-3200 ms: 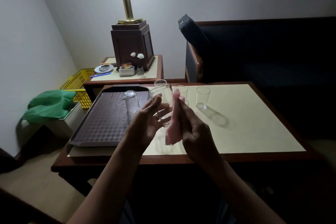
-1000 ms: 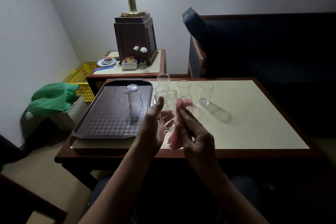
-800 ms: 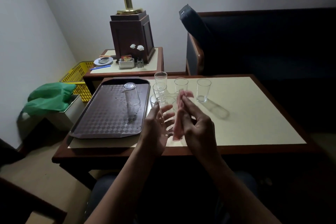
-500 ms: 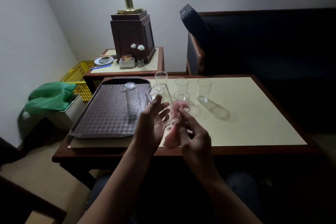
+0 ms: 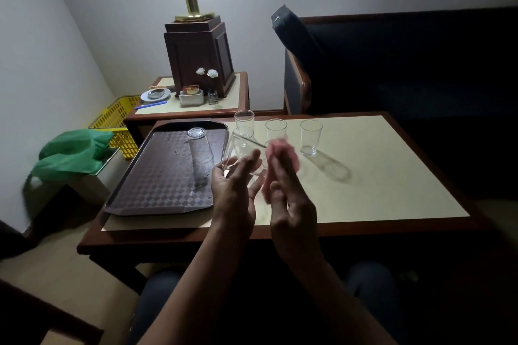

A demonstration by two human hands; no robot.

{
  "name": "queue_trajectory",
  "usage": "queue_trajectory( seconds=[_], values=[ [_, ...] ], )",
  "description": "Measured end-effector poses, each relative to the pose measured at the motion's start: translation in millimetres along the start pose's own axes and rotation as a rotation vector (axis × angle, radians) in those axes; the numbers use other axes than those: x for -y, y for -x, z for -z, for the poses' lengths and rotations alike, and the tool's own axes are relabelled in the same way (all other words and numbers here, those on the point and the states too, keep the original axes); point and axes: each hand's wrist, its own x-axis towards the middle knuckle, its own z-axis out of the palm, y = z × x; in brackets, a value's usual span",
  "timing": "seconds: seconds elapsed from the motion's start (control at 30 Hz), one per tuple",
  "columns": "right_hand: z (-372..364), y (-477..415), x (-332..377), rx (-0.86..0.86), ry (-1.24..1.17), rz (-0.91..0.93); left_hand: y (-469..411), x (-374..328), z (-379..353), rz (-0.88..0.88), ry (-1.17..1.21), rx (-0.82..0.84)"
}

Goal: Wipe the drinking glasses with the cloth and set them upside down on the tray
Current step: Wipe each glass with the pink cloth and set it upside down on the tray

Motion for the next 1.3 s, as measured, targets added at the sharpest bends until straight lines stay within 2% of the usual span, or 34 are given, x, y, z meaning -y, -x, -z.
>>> queue_trajectory(
  seconds=[0.07, 0.1, 0.17, 0.27, 0.33, 0.4, 0.47, 0.53, 0.63, 0.73, 0.8, 0.93, 1.0, 1.1, 1.2, 1.23, 1.3],
  values=[
    [9.9, -15.3, -0.7, -0.013, -0.002, 0.049, 6.2, -1.8, 0.3, 0.030, -0.021, 0.062],
    [15.7, -23.4, -0.3, -0.019, -0.044, -0.011, 7.7, -3.3, 2.2, 0.031, -0.038, 0.087],
    [24.2, -36.4, -5.6, 0.010, -0.216, -0.245, 8.8, -8.1, 5.0, 0.009, -0.103, 0.135],
    [29.8, -40.3, -6.2, 0.103, -0.801, -0.675, 4.6, -16.4, 7.5, -0.028, -0.225, 0.213],
    [33.9, -37.0, -5.0, 0.102, -1.081, -0.812, 1.6, -20.8, 9.5, -0.113, -0.349, 0.246],
    [36.8, -30.5, -5.2, 0.152, -1.105, -0.817, -1.9, -22.8, 13.8, -0.248, -0.520, 0.276],
    [38.5, -26.5, -7.1, 0.157, -1.002, -0.824, -5.2, -22.0, 19.7, -0.330, -0.644, 0.292],
    [41.0, -28.5, -10.8, 0.123, -0.839, -0.755, -5.7, -19.3, 23.5, -0.380, -0.717, 0.292],
    [46.6, -33.5, -6.1, 0.061, -0.727, -0.575, -0.5, -14.7, 22.2, -0.426, -0.748, 0.284],
    [47.2, -35.4, 0.0, 0.040, -0.600, -0.416, 3.0, -10.7, 22.0, -0.406, -0.694, 0.245],
    [49.4, -37.3, 6.4, 0.045, -0.466, -0.246, 3.4, -12.7, 23.1, -0.384, -0.730, 0.261],
    [63.5, -55.9, 13.4, 0.181, 0.003, 0.156, 2.9, -27.2, 22.3, -0.326, -0.794, 0.360],
    [68.5, -68.7, 11.9, 0.205, 0.206, 0.289, 1.4, -37.9, 21.5, -0.293, -0.844, 0.424],
    [76.6, -88.9, 20.4, 0.260, 0.350, 0.434, -0.1, -56.4, 21.0, -0.165, -0.833, 0.608],
    [78.3, -104.0, 28.6, 0.450, 0.414, 0.687, -9.3, -74.8, 20.8, -0.006, -0.826, 0.736],
    [78.2, -108.7, 28.7, 0.481, 0.431, 0.719, -12.8, -78.9, 19.1, -0.051, -0.936, 0.747],
    [78.5, -114.5, 22.4, 0.415, 0.444, 0.697, -16.9, -79.5, 15.9, -0.381, -1.231, 0.662]
  ],
)
